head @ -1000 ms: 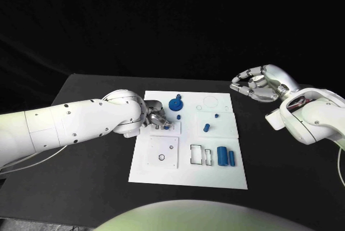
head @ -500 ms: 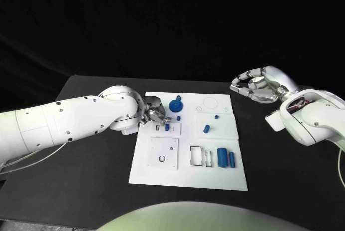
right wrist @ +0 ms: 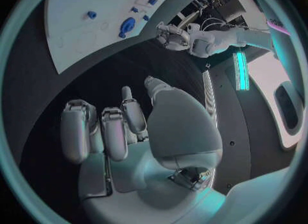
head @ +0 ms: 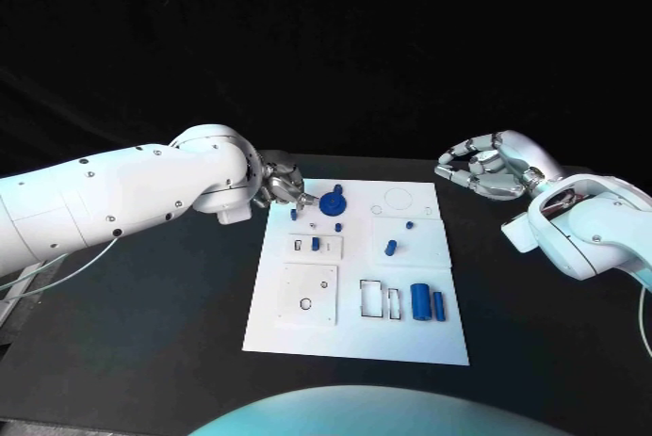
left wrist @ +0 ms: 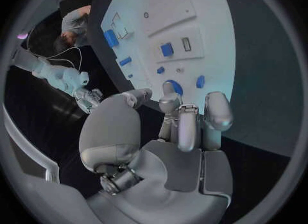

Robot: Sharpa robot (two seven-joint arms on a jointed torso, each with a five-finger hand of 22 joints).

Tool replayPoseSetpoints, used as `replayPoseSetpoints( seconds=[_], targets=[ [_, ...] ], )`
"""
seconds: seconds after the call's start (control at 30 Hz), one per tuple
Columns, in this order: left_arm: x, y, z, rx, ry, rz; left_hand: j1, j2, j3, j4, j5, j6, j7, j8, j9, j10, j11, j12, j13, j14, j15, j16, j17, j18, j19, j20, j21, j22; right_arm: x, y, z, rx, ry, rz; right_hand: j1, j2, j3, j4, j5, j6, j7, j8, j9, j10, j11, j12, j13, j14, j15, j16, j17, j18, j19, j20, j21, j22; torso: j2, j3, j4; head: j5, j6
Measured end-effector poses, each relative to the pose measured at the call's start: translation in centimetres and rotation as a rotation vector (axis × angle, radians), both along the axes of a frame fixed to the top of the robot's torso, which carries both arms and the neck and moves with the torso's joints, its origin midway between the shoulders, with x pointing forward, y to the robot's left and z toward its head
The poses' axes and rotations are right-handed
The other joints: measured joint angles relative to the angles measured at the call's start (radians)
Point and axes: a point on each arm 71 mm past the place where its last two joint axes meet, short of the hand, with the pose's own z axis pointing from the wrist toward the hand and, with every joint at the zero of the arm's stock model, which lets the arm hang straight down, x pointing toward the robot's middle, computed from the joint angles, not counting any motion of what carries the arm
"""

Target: Assemble the parts on the task board

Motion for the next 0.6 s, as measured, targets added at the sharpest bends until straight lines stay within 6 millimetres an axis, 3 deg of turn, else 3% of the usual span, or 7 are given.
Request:
replayPoseSetpoints(
  seconds=[0.2, 0.6],
  targets=[
    [2.1, 1.4, 0.9, 0.034, -0.006, 0.04, 0.015, -0.011, -0.033, 0.0, 0.0, -0.005, 0.004, -0.022, -0.02, -0.003, 0.003, 0.0, -0.001, 0.002, 0.002, 0.0, 0.0, 0.0, -0.004, 0.004, 0.0, 0.0, 0.0, 0.0, 0.0, 0.0, 0.001, 0.001, 0.0, 0.0, 0.0, 0.0, 0.0, 0.0, 0.0, 0.0, 0.001, 0.0, 0.0, 0.0, 0.0, 0.0, 0.0, 0.0, 0.0, 0.0, 0.0, 0.0, 0.0, 0.0, 0.001, -0.0008, 0.0006, 0.001, 0.005],
    [4.8, 2.5, 0.3, 0.098, 0.025, 0.088, 0.016, -0.012, -0.084, 0.002, 0.0, -0.001, 0.007, -0.039, -0.038, -0.006, 0.006, 0.0, -0.003, 0.002, 0.008, 0.0, 0.0, 0.0, 0.0, 0.008, 0.0, 0.004, 0.1, 0.2, -0.1, 0.0, 0.002, 0.003, 0.0, 0.0, 0.0, 0.0, 0.0, 0.0, 0.0, 0.0, 0.001, 0.0, 0.0, 0.0, 0.0, 0.0, 0.0, 0.0, 0.0, 0.0, 0.0, 0.0, 0.0, 0.0, 0.004, -0.0024, -0.0007, 0.005, 0.008]
  ],
)
